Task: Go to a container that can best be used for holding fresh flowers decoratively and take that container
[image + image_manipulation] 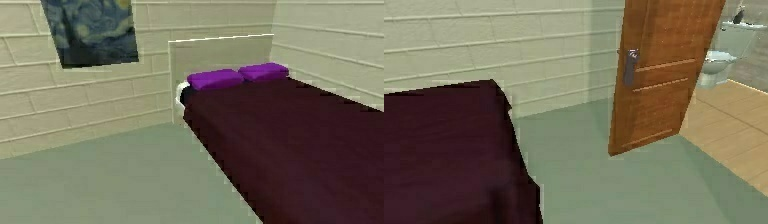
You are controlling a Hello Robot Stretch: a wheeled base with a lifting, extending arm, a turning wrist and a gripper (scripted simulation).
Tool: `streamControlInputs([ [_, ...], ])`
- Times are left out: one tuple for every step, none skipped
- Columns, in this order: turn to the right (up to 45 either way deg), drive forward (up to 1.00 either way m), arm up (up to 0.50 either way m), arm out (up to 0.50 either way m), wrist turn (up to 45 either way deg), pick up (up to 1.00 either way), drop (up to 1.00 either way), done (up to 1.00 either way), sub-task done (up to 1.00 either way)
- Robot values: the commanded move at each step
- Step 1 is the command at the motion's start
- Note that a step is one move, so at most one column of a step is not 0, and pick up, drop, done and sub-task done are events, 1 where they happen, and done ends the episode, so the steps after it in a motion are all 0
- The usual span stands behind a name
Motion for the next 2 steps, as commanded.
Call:
streamControlInputs([
  [-45.0,0.0,0.0,0.0,0.0,0.0,0.0,0.0,0.0],
  [-33.0,0.0,0.0,0.0,0.0,0.0,0.0,0.0,0.0],
])
